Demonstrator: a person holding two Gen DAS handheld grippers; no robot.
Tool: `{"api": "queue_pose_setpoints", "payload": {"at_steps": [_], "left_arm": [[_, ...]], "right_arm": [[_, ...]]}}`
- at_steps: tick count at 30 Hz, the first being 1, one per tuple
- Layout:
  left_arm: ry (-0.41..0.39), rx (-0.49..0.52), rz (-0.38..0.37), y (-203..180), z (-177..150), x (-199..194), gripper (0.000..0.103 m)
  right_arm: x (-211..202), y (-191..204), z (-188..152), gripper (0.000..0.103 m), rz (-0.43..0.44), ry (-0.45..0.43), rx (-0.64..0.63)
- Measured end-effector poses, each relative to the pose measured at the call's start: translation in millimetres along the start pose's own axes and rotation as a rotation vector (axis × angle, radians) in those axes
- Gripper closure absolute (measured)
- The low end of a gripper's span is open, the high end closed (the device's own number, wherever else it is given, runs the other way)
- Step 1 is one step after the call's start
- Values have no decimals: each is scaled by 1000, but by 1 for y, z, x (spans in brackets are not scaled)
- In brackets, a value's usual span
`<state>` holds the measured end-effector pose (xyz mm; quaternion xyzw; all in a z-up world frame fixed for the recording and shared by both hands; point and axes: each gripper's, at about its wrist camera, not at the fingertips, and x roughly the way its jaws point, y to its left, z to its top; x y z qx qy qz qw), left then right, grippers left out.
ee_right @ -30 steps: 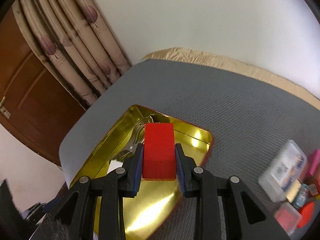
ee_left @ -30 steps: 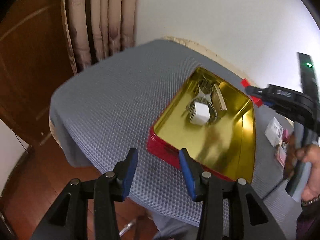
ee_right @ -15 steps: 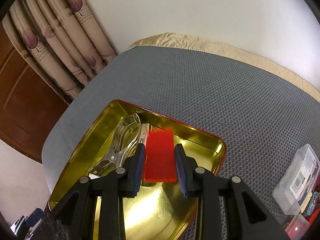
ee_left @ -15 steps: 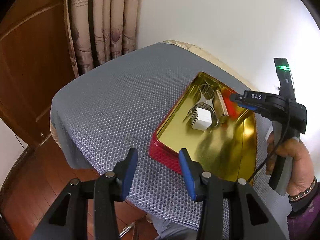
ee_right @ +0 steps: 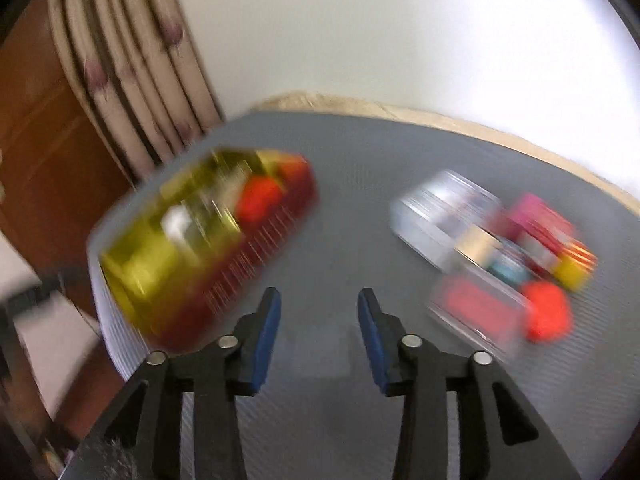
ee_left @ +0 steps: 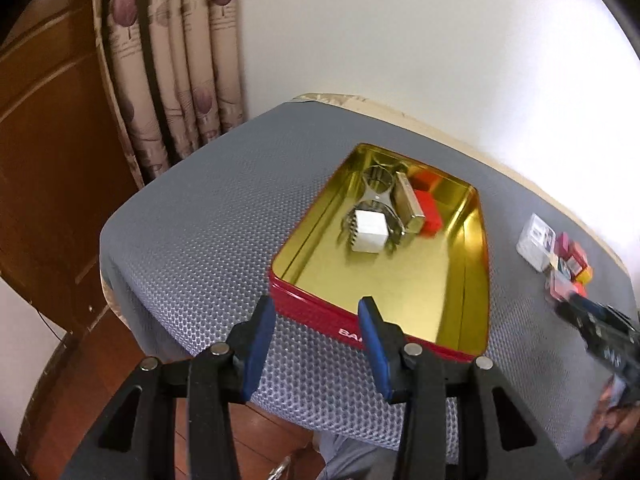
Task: Organize rigid objects
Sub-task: 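Carry the red block into the tin and open the right gripper, then grasp the clear box with red insert with the right gripper while the left grasps the red rounded block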
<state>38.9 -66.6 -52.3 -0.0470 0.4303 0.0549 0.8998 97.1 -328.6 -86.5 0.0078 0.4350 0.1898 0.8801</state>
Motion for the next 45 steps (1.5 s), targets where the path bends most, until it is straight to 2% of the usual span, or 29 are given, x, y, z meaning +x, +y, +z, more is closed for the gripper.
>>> {"api": "queue_pose_setpoints", "payload": {"at_steps": [2, 5, 9, 11, 14, 15, 17, 19, 22, 25, 26, 27, 30, 32, 36, 38, 40, 42, 44, 45], "left_arm": [[-5, 7, 0, -3, -1, -2, 59], [6, -4, -7, -5, -3, -2, 59], [4, 7, 23, -9, -5, 0, 59], [-5, 9, 38, -10, -5, 0, 59], [-5, 10, 45, -9, -4, 3, 59], [4, 14, 44, -9, -4, 5, 59], [26, 20, 39, -11, -5, 10, 59], [48, 23, 31, -12, -5, 14, 59], [53, 25, 30, -13, -5, 15, 59], [47, 27, 26, -13, -5, 14, 59], [46, 30, 26, -14, -5, 14, 59], [45, 33, 27, -14, -6, 14, 59], [41, 37, 23, -15, -6, 12, 59], [33, 43, 28, -16, -6, 10, 59], [5, 75, 13, -24, -7, 2, 59], [14, 110, -46, -34, -8, -3, 59], [43, 141, -137, -47, -10, -6, 59], [93, 202, -264, -72, -13, -9, 59], [138, 275, -354, -102, -14, -10, 59], [163, 315, -405, -123, -14, -11, 52]], "right_arm": [[-9, -13, -8, 59, -77, 35, -83], [-15, -38, -2, 57, -123, 110, -204], [1, -64, 16, 57, -104, 195, -264], [13, -74, 19, 57, -51, 244, -255], [22, -79, 23, 56, -45, 249, -291], [25, -81, 26, 54, -39, 250, -299], [31, -84, 29, 43, -24, 263, -304], [36, -84, 32, 43, -17, 280, -309], [44, -80, 36, 32, 20, 314, -323], [59, -71, 38, 34, 15, 355, -352], [63, -69, 38, 46, 41, 379, -343], [66, -66, 38, 53, 48, 396, -342], [68, -55, 32, 54, 26, 404, -358], [63, -51, 28, 54, 20, 388, -343], [25, -54, 12, 54, 51, 262, -199], [-1, -65, -1, 54, 42, 193, -112], [-32, -83, -21, 54, 5, 126, -12], [-61, -107, -44, 54, -67, 81, 96], [-80, -130, -69, 54, -136, 64, 170], [-88, -143, -80, 54, -183, 64, 199]]}}
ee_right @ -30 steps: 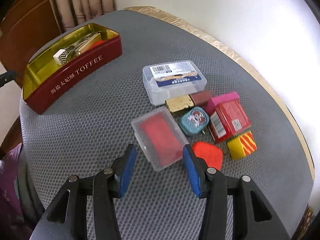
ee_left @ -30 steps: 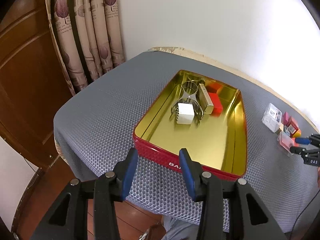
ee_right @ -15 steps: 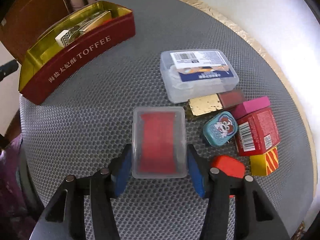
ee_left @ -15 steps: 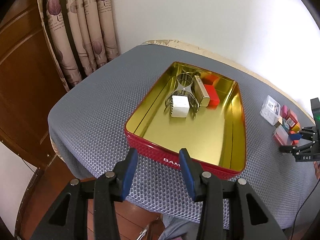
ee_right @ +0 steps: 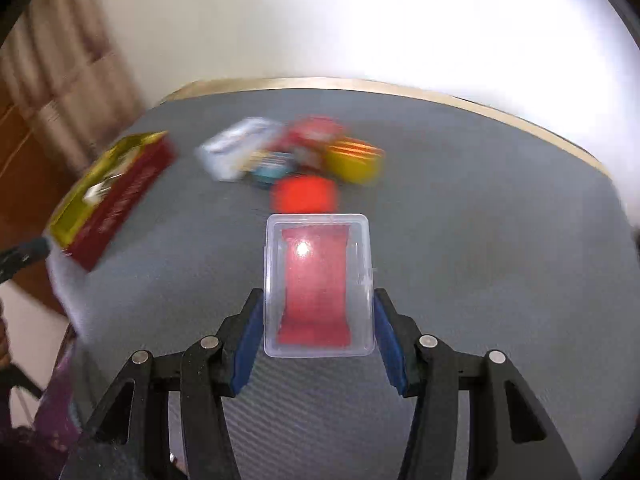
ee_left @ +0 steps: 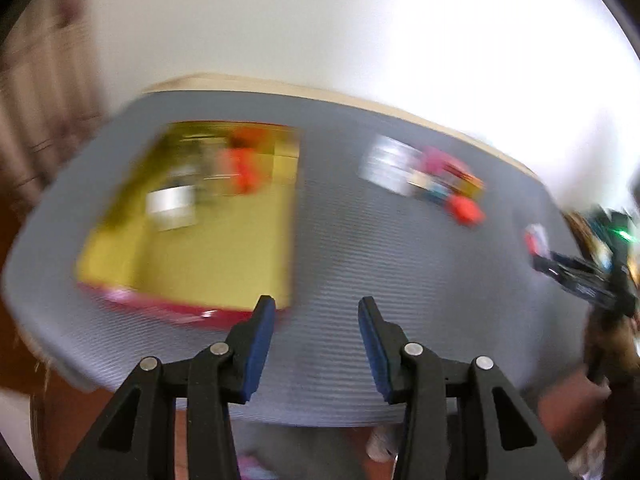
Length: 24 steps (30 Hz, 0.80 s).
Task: Organize rigid objects
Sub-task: 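Grasp the clear box with red insert with the right gripper while the left grasps the red rounded block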
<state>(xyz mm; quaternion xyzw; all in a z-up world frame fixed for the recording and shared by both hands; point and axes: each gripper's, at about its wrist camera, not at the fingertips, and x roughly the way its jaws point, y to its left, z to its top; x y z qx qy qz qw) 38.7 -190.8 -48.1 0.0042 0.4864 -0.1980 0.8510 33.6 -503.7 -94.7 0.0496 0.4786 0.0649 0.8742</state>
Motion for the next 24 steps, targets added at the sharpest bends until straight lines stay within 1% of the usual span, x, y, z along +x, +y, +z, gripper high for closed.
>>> {"api": "queue_pose_setpoints", "payload": {"at_steps": [1, 2, 3, 5, 7, 9, 11, 13, 15, 17, 18, 20, 22, 24], "left_arm": [[19, 17, -41, -11, 5, 6, 46], [54, 35, -109, -28, 14, 17, 39], [77, 41, -152, -41, 21, 25, 39], [152, 45, -232, -69, 41, 52, 39], [199, 23, -252, -90, 62, 78, 39], [241, 0, -258, -111, 85, 109, 39], [268, -27, -239, -122, 101, 131, 39], [289, -42, -237, -135, 113, 149, 39], [301, -64, -169, -144, 125, 169, 39], [317, -89, -159, -146, 131, 183, 39], [323, -101, -142, -148, 134, 190, 39], [311, -117, -118, -148, 137, 195, 39], [329, -129, -109, -151, 140, 206, 39], [330, -136, -78, -154, 139, 213, 39]], "right_arm": [[-2, -13, -4, 54, -34, 3, 13], [-4, -29, -11, 54, -71, 6, 40], [-6, -41, -14, 54, -83, 6, 60], [-9, -64, -19, 54, -122, -6, 81], [-8, -72, -23, 54, -136, -12, 89], [-6, -84, -26, 54, -116, -22, 114], [-3, -86, -26, 54, -114, -28, 105], [-1, -88, -26, 54, -98, -41, 101], [2, -84, -30, 54, -71, -47, 110], [4, -82, -33, 54, -69, -51, 108], [5, -83, -34, 54, -61, -53, 107], [7, -84, -38, 54, -42, -55, 109], [7, -85, -40, 54, -37, -65, 102], [5, -86, -42, 54, -24, -74, 106]]}}
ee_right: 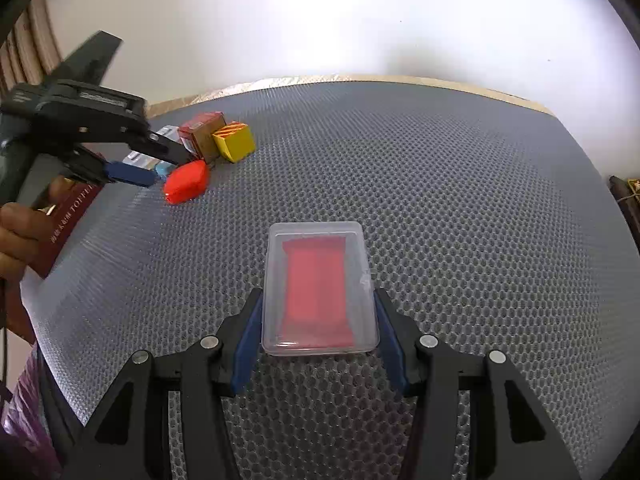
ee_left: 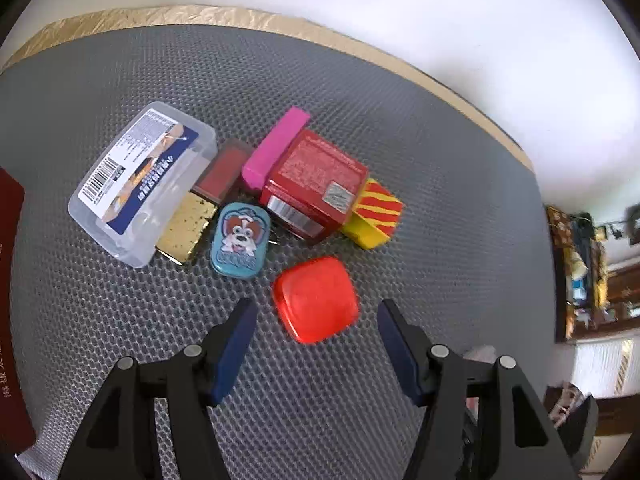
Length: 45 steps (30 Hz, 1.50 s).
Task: Organize rigid objects
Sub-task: 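Grasp the clear box with red insert with the right gripper while the left grasps the red rounded block, then place the red rounded block into the tin and open the left gripper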
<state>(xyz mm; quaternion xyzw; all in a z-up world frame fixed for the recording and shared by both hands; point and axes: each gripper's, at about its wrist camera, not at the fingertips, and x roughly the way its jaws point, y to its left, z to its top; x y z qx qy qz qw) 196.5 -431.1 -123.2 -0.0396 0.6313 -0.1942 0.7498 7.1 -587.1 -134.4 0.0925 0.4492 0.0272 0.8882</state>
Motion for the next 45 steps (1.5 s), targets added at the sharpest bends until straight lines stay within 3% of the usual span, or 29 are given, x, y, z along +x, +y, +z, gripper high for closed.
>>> {"api": "queue_pose_setpoints", "payload": {"at_steps": [11, 13, 14, 19, 23, 29, 32, 34, 38, 45], "left_arm": [[-1, -36, 77, -22, 16, 38, 39], [-18, -17, 116, -32, 14, 42, 52], [-23, -15, 122, -33, 14, 42, 52], [-14, -58, 75, -24, 4, 35, 53], [-1, -56, 30, -12, -25, 13, 52], [-68, -68, 19, 35, -51, -59, 52], [-142, -70, 88, 66, -50, -105, 52], [-177, -97, 162, 102, -29, -125, 52], [-158, -112, 224, 160, 3, -125, 52], [-160, -133, 296, 221, 45, -97, 52]], "right_arm": [[-13, -13, -6, 53, 46, -20, 27], [-13, -13, -6, 53, 44, -19, 25], [-13, -13, -6, 53, 42, -18, 24], [-9, -13, -4, 53, 44, -17, 25], [-4, -9, -2, 53, 30, -14, 14], [-1, 0, -2, 53, 0, -6, -9], [2, 6, -2, 53, -28, 2, -31], [3, 8, -1, 53, -44, 5, -42], [6, 10, 0, 53, -60, 9, -45], [6, 12, 0, 53, -88, 18, -59]]}}
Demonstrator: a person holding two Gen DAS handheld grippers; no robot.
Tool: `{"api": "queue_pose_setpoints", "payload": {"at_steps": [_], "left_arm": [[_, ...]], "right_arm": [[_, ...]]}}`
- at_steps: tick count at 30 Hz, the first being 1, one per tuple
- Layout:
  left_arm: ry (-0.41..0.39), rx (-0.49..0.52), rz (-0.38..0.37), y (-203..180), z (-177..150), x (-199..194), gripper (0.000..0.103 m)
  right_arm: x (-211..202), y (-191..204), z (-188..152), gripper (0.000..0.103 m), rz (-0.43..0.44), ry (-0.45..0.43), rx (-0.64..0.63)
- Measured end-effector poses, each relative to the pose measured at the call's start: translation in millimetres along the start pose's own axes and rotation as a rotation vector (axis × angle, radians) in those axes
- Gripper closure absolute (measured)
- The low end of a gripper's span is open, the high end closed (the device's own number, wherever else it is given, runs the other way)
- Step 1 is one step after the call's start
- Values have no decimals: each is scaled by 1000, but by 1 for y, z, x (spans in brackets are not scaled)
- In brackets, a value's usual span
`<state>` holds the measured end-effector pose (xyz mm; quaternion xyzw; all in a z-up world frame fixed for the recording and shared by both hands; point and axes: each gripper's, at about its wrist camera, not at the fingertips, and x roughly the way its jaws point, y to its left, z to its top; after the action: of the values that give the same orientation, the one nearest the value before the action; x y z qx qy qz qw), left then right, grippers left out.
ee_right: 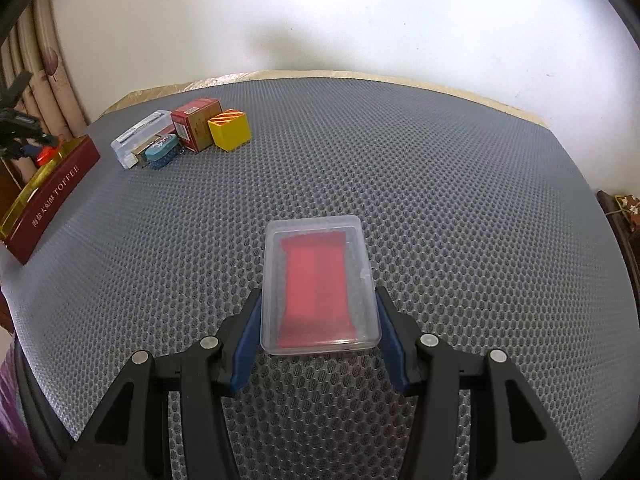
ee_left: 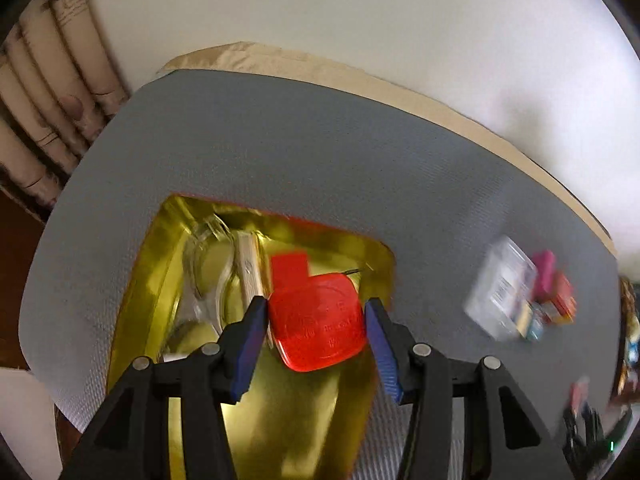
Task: Organize rigid objects
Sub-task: 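Place the red rounded block into the tin and open the left gripper, then carry the clear box with red insert over the tin with the right gripper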
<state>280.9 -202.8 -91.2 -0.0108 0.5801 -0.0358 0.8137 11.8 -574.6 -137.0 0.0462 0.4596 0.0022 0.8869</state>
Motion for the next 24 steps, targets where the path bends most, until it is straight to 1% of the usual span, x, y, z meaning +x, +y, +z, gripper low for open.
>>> {"api": "queue_pose_setpoints", "payload": {"at_steps": [3, 6, 8, 9, 12, 15, 16, 17, 18, 20, 21, 22, 24], "left_arm": [[28, -2, 8, 2, 8, 15, 52], [49, 18, 5, -5, 11, 34, 52], [58, 26, -15, -9, 7, 37, 51], [47, 32, -11, -10, 6, 37, 51], [29, 74, 53, -14, 2, 33, 51], [-36, 103, 107, -16, -9, 17, 51], [-56, 124, 117, -16, -13, 8, 51], [-76, 122, 119, -13, -18, -1, 51], [-100, 103, 113, -8, -22, -10, 51], [-159, 18, 71, 14, -37, -37, 51], [-177, -30, 63, 29, -47, -49, 51], [-189, -64, 66, 40, -55, -57, 51], [-225, -162, 80, 73, -81, -77, 51]], "right_arm": [[0, 1, -1, 53, -8, 2, -6], [1, 3, -1, 53, -15, 4, -8], [1, 3, -1, 53, -16, 4, -8], [1, 3, -1, 53, -17, 5, -8], [2, 3, 0, 53, -20, 7, -10], [2, 3, 0, 53, -22, 12, -12], [3, 4, 1, 53, -24, 14, -13], [3, 4, 1, 53, -27, 18, -13], [4, 4, 2, 53, -30, 21, -10], [3, 5, 3, 54, -35, 26, -1], [3, 5, 4, 54, -38, 29, 8], [3, 6, 4, 54, -37, 30, 10], [1, 9, 6, 54, -22, 35, 24]]}}
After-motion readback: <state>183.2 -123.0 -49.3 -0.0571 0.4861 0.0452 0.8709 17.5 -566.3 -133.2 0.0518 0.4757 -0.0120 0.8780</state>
